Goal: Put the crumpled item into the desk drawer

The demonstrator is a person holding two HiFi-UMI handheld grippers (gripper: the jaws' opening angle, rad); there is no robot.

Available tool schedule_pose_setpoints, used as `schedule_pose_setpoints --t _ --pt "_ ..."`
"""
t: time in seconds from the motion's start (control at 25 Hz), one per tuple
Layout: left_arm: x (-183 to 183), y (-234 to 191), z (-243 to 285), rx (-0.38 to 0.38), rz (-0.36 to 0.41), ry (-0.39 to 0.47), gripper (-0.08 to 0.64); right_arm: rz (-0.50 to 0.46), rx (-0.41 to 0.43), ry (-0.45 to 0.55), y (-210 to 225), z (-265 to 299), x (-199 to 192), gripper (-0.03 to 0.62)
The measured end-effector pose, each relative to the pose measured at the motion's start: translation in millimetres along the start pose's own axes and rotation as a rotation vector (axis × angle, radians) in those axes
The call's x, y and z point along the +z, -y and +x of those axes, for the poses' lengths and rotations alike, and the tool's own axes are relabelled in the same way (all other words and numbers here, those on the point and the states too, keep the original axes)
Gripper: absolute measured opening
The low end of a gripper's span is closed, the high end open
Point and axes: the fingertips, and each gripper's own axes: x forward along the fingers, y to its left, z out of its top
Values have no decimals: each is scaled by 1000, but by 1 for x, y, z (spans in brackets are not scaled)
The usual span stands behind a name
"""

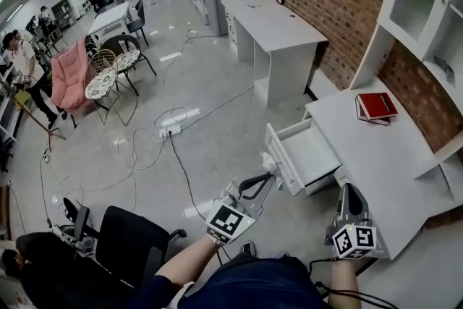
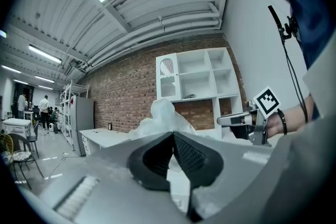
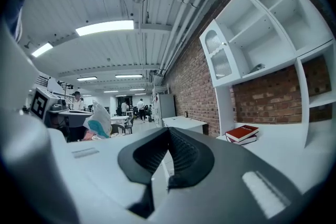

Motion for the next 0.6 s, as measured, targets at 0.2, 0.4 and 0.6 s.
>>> schedule_pose_setpoints --t 0.2,0.4,0.6 --pt "-10 -21 -2 6 -95 34 3 -22 -40 8 -5 7 -9 3" --pt "-15 -23 25 -26 -116 -18 3 -18 -78 -32 10 14 -5 3" --pt "-24 -12 59 -67 -116 -62 3 21 -110 -76 41 18 -18 2"
